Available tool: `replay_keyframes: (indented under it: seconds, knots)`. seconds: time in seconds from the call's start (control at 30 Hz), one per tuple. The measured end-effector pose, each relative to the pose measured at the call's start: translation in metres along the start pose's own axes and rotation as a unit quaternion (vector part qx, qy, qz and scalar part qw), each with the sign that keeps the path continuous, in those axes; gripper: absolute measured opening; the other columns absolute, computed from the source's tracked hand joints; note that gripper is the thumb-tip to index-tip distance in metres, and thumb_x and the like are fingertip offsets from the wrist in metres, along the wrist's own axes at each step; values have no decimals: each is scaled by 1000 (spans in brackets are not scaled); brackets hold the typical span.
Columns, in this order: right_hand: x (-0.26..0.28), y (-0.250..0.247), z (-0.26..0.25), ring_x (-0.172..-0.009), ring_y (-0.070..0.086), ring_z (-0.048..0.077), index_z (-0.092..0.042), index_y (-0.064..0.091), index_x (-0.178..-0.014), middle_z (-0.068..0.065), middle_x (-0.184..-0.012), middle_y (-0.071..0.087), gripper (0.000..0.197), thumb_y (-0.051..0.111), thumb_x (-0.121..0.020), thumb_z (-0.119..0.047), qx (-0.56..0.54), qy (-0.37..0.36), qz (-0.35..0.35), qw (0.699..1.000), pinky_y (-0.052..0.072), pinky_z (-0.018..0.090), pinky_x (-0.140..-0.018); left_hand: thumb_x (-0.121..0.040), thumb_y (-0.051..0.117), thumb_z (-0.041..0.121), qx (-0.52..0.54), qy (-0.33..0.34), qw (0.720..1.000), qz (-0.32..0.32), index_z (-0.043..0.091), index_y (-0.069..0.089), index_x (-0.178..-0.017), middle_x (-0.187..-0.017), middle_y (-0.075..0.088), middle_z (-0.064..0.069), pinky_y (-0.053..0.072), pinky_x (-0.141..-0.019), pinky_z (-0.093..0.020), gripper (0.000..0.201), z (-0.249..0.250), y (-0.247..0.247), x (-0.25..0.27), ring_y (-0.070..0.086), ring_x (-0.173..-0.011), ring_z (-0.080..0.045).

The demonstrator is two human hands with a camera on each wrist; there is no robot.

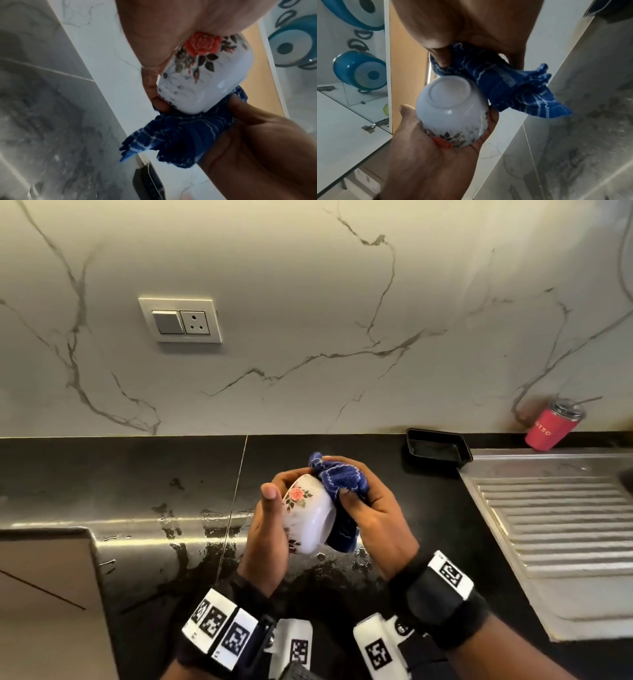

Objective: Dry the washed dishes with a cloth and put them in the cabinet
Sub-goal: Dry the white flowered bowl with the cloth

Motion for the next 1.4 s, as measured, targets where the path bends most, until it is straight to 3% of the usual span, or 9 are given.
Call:
replay_keyframes:
  seconds: [0.13, 0.23, 0.4, 0.57, 0.77, 1.0, 1.17, 1.3, 1.4]
  knots:
    - [3, 1, -11, -115, 61, 24, -16, 55, -133, 6, -125, 65, 44, 43, -91, -7, 32, -14, -40, 999, 51, 33, -97, -71, 45, 93, -47, 27, 998, -6, 8, 57, -121, -110, 73, -15, 60, -84, -45, 99, 10, 3, -9, 71, -100, -33]
    - [7, 7, -20, -102, 64, 33, -32, 51, -135, 5, -118, 67, 51, 45, -91, -8, 130, -53, -72, 988, 55, 51, -88, -66, 43, 97, -81, 52, 995, 26, 16, 56, -115, -101, 73, -7, 61, -79, -45, 96, 17, 3, -20, 72, -92, -26]
    - [-3, 5, -28, -140, 43, 13, -12, 62, -131, 2, -145, 54, 40, 63, -93, 1, 308, -261, -136, 905, 33, 40, -116, -68, 43, 95, -66, 36, 997, -2, 23, 74, -113, -113, 75, -9, 60, -87, -38, 90, 20, 6, -18, 72, -108, -27]
    - [-20, -11, -19, -112, 63, 19, -17, 63, -125, 6, -123, 68, 28, 51, -100, -17, 32, -29, -79, 996, 49, 36, -96, -64, 37, 101, -156, 54, 986, -3, 8, 68, -114, -105, 74, -12, 58, -81, -63, 111, 17, 9, -21, 74, -94, -33]
    - [1, 0, -25, -150, 24, 15, -25, 57, -135, -11, -151, 47, 41, 63, -94, -18, 266, -188, -156, 932, 19, 48, -121, -71, 38, 96, -75, 47, 996, 0, 32, 76, -114, -117, 75, -8, 57, -92, -43, 85, 14, 16, -23, 70, -113, -29]
    - [-23, -10, -17, -108, 66, 18, -22, 68, -118, 10, -120, 69, 24, 53, -100, -19, -9, 17, -61, 998, 51, 32, -93, -57, 38, 104, -97, 14, 995, 6, 21, 74, -106, -105, 76, -14, 60, -81, -36, 103, 9, 20, -26, 74, -98, -29]
    - [-12, -7, -13, -149, 25, 8, -27, 59, -134, -12, -153, 43, 41, 62, -95, -15, 252, -162, -152, 942, 25, 38, -120, -62, 43, 98, -42, 13, 999, 3, 19, 75, -110, -112, 76, -9, 58, -82, -26, 98, 13, 22, -28, 73, -106, -24]
    - [-26, -9, -14, -114, 64, 17, -18, 66, -119, -1, -122, 70, 24, 58, -97, -23, -3, 3, -67, 998, 50, 36, -97, -56, 40, 103, -72, 14, 997, 6, 23, 78, -100, -96, 78, -9, 59, -71, -25, 99, 11, 21, -25, 76, -89, -23]
    - [-30, -9, -15, -102, 68, 19, -17, 67, -116, 3, -111, 73, 23, 55, -98, -27, -35, 37, -25, 998, 54, 39, -92, -56, 43, 102, -49, -2, 998, 25, 17, 75, -106, -100, 77, -17, 62, -77, -39, 104, 8, 19, -26, 74, -95, -32]
Point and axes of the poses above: each hand's wrist, its own x-axis away from the middle knuckle, its own y-axis out of the palm, z = x × y, the point moved 1 cm from there along -x, towards the middle knuckle
